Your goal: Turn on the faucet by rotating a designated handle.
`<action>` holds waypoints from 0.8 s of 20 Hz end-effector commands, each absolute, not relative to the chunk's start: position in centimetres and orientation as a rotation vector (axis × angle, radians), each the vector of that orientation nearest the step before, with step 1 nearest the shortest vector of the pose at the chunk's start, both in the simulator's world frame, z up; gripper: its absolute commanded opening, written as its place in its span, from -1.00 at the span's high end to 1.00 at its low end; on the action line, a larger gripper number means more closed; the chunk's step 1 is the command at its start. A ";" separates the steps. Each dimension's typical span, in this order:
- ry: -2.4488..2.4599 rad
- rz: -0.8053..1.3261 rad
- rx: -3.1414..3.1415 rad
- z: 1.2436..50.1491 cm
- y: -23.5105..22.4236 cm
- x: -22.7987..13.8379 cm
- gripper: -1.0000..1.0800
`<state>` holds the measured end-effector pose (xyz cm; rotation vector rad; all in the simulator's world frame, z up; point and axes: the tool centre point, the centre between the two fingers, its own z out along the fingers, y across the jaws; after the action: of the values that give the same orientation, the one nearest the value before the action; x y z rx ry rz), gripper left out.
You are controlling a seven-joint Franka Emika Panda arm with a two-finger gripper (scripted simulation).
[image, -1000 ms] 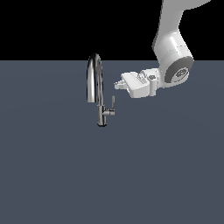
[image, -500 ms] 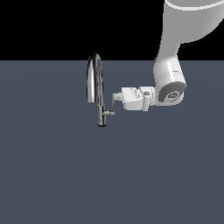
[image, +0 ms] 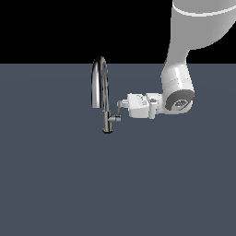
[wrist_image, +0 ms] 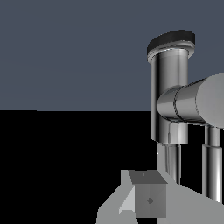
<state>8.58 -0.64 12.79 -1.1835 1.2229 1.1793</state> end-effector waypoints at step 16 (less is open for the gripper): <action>1.222 1.179 -1.185 13.6 -0.5 5.4 1.00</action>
<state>5.98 -0.54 13.36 -1.1843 1.2262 1.1727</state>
